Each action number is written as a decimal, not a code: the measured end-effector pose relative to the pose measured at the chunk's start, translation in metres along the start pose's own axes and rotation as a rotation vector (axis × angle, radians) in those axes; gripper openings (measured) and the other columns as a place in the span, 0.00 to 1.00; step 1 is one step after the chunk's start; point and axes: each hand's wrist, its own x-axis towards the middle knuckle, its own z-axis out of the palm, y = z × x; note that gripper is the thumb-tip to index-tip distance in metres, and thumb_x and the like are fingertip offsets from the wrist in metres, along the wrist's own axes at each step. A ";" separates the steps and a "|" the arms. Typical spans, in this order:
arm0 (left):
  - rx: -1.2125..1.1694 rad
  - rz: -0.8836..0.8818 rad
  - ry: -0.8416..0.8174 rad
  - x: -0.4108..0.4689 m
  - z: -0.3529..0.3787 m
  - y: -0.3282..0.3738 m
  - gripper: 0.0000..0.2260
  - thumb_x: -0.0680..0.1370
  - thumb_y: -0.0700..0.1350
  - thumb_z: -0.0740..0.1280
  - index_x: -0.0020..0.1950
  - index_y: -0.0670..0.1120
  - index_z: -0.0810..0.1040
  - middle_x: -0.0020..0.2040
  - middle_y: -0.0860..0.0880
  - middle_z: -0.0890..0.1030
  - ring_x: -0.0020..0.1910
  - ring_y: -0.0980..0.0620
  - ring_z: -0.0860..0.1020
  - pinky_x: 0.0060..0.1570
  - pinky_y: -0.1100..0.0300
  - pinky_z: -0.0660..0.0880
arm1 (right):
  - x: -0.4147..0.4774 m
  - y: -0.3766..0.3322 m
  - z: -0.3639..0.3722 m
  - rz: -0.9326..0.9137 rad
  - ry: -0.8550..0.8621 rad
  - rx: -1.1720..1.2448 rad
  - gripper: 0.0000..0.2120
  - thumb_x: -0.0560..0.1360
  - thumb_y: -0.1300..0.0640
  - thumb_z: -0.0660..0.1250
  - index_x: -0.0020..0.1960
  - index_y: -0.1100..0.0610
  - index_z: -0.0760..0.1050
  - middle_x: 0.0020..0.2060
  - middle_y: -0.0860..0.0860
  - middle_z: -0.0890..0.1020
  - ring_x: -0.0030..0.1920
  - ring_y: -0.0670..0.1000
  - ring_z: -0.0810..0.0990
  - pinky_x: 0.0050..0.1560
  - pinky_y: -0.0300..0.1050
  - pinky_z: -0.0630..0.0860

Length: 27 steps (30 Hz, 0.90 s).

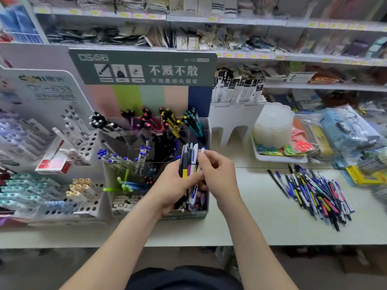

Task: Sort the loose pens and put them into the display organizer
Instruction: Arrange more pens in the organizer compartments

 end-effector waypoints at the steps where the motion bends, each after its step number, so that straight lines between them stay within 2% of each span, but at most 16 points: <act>1: -0.004 -0.014 -0.021 -0.005 -0.009 -0.002 0.10 0.83 0.44 0.72 0.63 0.41 0.81 0.43 0.41 0.85 0.39 0.47 0.83 0.37 0.57 0.79 | -0.003 -0.001 0.007 0.035 -0.020 0.044 0.14 0.84 0.50 0.68 0.48 0.59 0.83 0.34 0.61 0.75 0.32 0.57 0.72 0.29 0.47 0.74; 3: -0.060 -0.060 -0.029 -0.013 -0.024 -0.006 0.12 0.85 0.45 0.69 0.66 0.40 0.78 0.46 0.42 0.86 0.41 0.46 0.84 0.39 0.54 0.81 | -0.008 -0.001 0.020 0.109 0.026 0.160 0.13 0.84 0.53 0.68 0.50 0.64 0.82 0.34 0.60 0.75 0.29 0.56 0.73 0.26 0.43 0.72; 5: -0.155 -0.113 0.004 -0.019 -0.037 -0.010 0.13 0.85 0.44 0.68 0.67 0.38 0.76 0.51 0.41 0.87 0.44 0.44 0.85 0.42 0.49 0.83 | -0.009 0.002 0.030 0.135 0.196 0.222 0.13 0.85 0.54 0.66 0.45 0.61 0.77 0.29 0.50 0.75 0.29 0.52 0.75 0.27 0.43 0.72; 7: -0.221 -0.143 0.071 -0.024 -0.046 -0.012 0.12 0.85 0.44 0.69 0.65 0.38 0.76 0.51 0.41 0.88 0.46 0.42 0.86 0.43 0.49 0.85 | -0.011 0.002 0.036 0.096 0.368 0.302 0.14 0.86 0.55 0.62 0.42 0.56 0.70 0.26 0.45 0.70 0.29 0.50 0.69 0.28 0.44 0.68; 9: -0.237 -0.129 0.125 -0.026 -0.053 -0.014 0.12 0.84 0.44 0.70 0.64 0.38 0.77 0.50 0.43 0.88 0.45 0.44 0.86 0.41 0.51 0.85 | -0.018 -0.002 0.041 0.049 0.454 0.445 0.10 0.86 0.57 0.62 0.46 0.57 0.69 0.27 0.47 0.71 0.29 0.50 0.70 0.30 0.45 0.72; 12: -0.198 -0.098 0.155 -0.029 -0.065 -0.015 0.14 0.83 0.46 0.72 0.62 0.38 0.78 0.47 0.43 0.86 0.41 0.47 0.83 0.39 0.52 0.82 | -0.042 -0.013 0.053 -0.006 0.380 0.530 0.04 0.85 0.63 0.66 0.52 0.62 0.73 0.34 0.55 0.81 0.36 0.54 0.83 0.43 0.49 0.84; 14: -0.191 -0.078 0.141 -0.032 -0.072 -0.015 0.18 0.81 0.50 0.73 0.61 0.36 0.78 0.45 0.42 0.83 0.39 0.46 0.81 0.38 0.51 0.80 | -0.057 -0.011 0.065 -0.029 0.291 0.374 0.02 0.83 0.65 0.69 0.53 0.63 0.76 0.39 0.57 0.87 0.40 0.57 0.87 0.46 0.52 0.86; 17: -0.203 -0.070 0.122 -0.034 -0.077 -0.013 0.24 0.83 0.58 0.67 0.61 0.36 0.78 0.45 0.36 0.84 0.40 0.39 0.82 0.40 0.48 0.82 | -0.070 0.004 0.085 -0.121 0.218 0.007 0.09 0.81 0.63 0.71 0.60 0.55 0.80 0.41 0.50 0.88 0.37 0.49 0.87 0.39 0.47 0.84; 19: -0.159 -0.055 0.188 -0.034 -0.080 -0.012 0.20 0.85 0.58 0.64 0.61 0.42 0.80 0.47 0.39 0.87 0.47 0.39 0.85 0.49 0.46 0.83 | -0.072 0.014 0.092 -0.259 0.192 -0.237 0.10 0.80 0.60 0.72 0.58 0.48 0.84 0.41 0.44 0.87 0.39 0.48 0.86 0.40 0.47 0.83; 21: -0.110 -0.030 0.232 -0.033 -0.083 -0.013 0.16 0.86 0.57 0.63 0.60 0.46 0.80 0.48 0.45 0.87 0.51 0.45 0.86 0.54 0.49 0.83 | -0.069 0.020 0.097 -0.367 0.171 -0.382 0.07 0.80 0.57 0.74 0.54 0.46 0.86 0.41 0.41 0.85 0.41 0.46 0.84 0.42 0.45 0.80; 24: -0.114 -0.005 0.263 -0.034 -0.081 -0.014 0.14 0.87 0.54 0.64 0.57 0.44 0.78 0.45 0.48 0.83 0.46 0.53 0.84 0.48 0.58 0.80 | -0.064 0.022 0.101 -0.438 0.171 -0.532 0.02 0.81 0.53 0.72 0.53 0.47 0.84 0.42 0.42 0.82 0.43 0.46 0.81 0.45 0.49 0.79; 27: -0.216 0.010 0.323 -0.034 -0.079 -0.012 0.11 0.87 0.51 0.64 0.53 0.44 0.75 0.40 0.48 0.78 0.39 0.53 0.81 0.42 0.58 0.80 | -0.064 0.022 0.106 -0.439 0.162 -0.541 0.03 0.82 0.50 0.71 0.54 0.46 0.83 0.43 0.43 0.80 0.43 0.46 0.80 0.45 0.49 0.78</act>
